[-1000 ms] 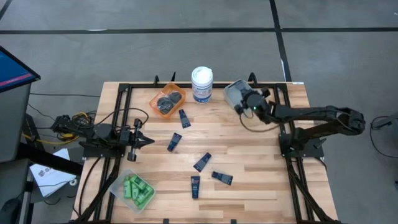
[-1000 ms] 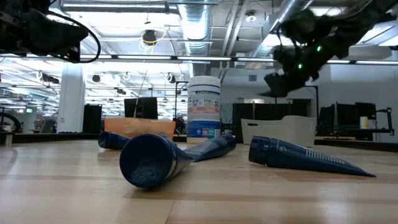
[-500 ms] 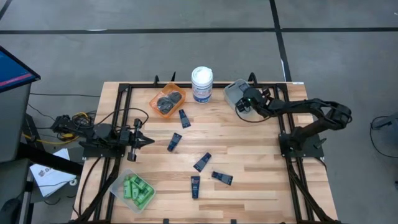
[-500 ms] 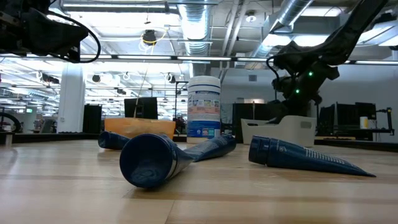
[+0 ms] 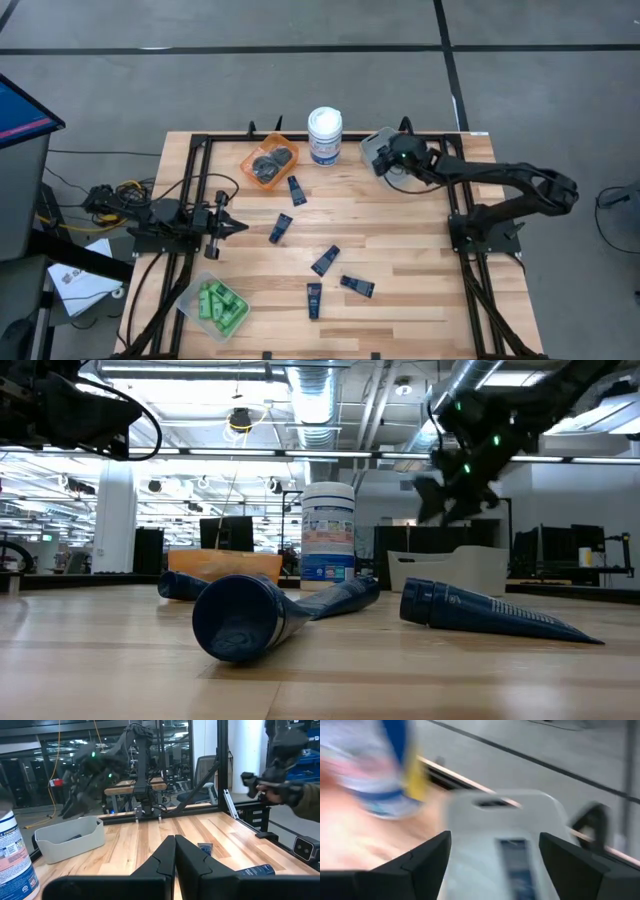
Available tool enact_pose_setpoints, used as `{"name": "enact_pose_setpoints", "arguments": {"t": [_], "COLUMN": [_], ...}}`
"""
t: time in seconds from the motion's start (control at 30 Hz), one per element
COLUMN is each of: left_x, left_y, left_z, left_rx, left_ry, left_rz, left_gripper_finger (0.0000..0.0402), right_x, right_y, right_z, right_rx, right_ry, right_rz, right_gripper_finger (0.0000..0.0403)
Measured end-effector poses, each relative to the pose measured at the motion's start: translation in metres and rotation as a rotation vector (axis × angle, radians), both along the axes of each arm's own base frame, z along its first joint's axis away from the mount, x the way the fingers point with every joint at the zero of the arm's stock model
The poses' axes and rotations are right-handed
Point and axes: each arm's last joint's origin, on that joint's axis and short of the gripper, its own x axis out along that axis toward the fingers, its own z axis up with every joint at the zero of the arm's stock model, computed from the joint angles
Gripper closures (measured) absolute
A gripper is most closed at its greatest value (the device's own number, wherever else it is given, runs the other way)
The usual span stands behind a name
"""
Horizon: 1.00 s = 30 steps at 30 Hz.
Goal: Pick & Place Travel size toiletries
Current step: Put the shaving cream into the gray bin
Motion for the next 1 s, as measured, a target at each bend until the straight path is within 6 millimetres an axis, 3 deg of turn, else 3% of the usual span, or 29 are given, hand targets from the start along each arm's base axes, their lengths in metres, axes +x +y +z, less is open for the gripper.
{"name": "enact_pose_setpoints", "arguments": {"t": [0.2, 0.43, 0.8, 1.0], "left_x": [0.000, 0.000, 0.000, 0.000], "left_y": [0.000, 0.000, 0.000, 0.000], "left_z": [0.000, 0.000, 0.001, 0.001], "left_rx": [-0.001, -0.001, -0.003, -0.003], "left_ry": [-0.003, -0.005, -0.009, -0.011], "left_rz": [0.000, 0.000, 0.000, 0.000], "left_gripper_finger": [0.0401, 0.0401, 0.0401, 0.0401], "right_x": [0.040, 0.100, 0.198, 0.234], "right_y": [0.030, 0.057, 0.068, 0.063], "right_z": [0.029, 0.032, -0.003, -0.025], "right_rx": [0.016, 0.036, 0.059, 0.069], "right_ry": [-0.084, -0.075, -0.009, 0.022], "right_rz": [0.160, 0.293, 0.365, 0.363], "right_gripper_finger": [0.0106, 0.0106, 0.0106, 0.0106]}}
